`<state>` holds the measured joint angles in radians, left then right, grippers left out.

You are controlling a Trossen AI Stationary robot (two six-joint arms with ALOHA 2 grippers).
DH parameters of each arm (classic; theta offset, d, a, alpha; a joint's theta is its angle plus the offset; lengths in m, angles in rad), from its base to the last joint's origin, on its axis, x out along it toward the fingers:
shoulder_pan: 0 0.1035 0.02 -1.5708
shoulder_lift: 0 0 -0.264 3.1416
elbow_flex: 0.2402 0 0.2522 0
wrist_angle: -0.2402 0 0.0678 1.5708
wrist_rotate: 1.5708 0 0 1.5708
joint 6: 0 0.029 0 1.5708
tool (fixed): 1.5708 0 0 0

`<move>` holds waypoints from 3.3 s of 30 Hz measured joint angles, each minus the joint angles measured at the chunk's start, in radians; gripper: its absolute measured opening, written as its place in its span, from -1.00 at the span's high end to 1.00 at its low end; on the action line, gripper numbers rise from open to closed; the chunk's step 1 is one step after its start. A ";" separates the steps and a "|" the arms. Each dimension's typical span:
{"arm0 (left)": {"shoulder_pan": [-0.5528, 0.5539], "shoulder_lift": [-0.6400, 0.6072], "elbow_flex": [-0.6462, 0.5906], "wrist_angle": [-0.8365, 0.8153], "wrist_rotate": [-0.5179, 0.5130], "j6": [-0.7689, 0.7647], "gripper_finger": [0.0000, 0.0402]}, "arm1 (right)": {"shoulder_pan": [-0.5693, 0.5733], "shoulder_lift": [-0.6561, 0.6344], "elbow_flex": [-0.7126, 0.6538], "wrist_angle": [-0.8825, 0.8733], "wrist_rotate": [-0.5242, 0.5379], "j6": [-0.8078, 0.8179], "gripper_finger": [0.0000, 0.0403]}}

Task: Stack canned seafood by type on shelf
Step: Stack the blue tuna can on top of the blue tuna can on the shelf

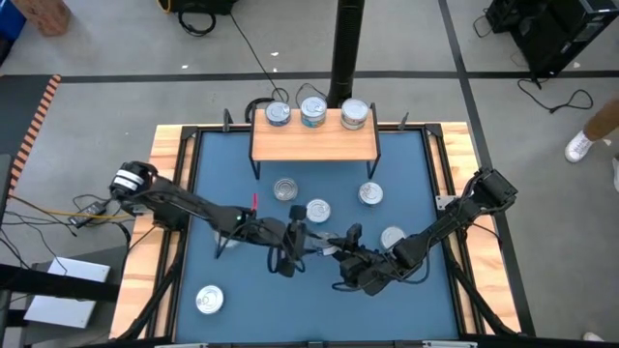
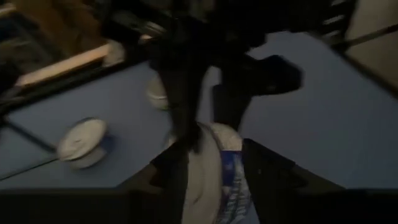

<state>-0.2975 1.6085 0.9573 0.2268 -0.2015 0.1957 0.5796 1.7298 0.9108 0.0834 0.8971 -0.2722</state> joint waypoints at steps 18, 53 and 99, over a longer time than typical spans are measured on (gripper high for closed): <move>-0.070 -0.073 0.000 -0.211 -0.342 0.037 -0.22 | -0.135 -0.008 0.058 0.035 -0.028 0.007 0.29; -0.124 -0.079 0.000 -0.232 -0.448 0.000 -0.14 | -0.136 -0.008 0.078 0.149 -0.105 -0.037 0.29; 0.246 -0.159 0.359 -0.917 -0.764 0.236 0.26 | -0.072 -0.007 0.064 0.043 0.037 0.145 0.98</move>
<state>-0.0519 1.4494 1.3163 -0.6902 -0.9653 0.4321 0.5072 1.7226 0.9745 0.1265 0.9340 -0.1268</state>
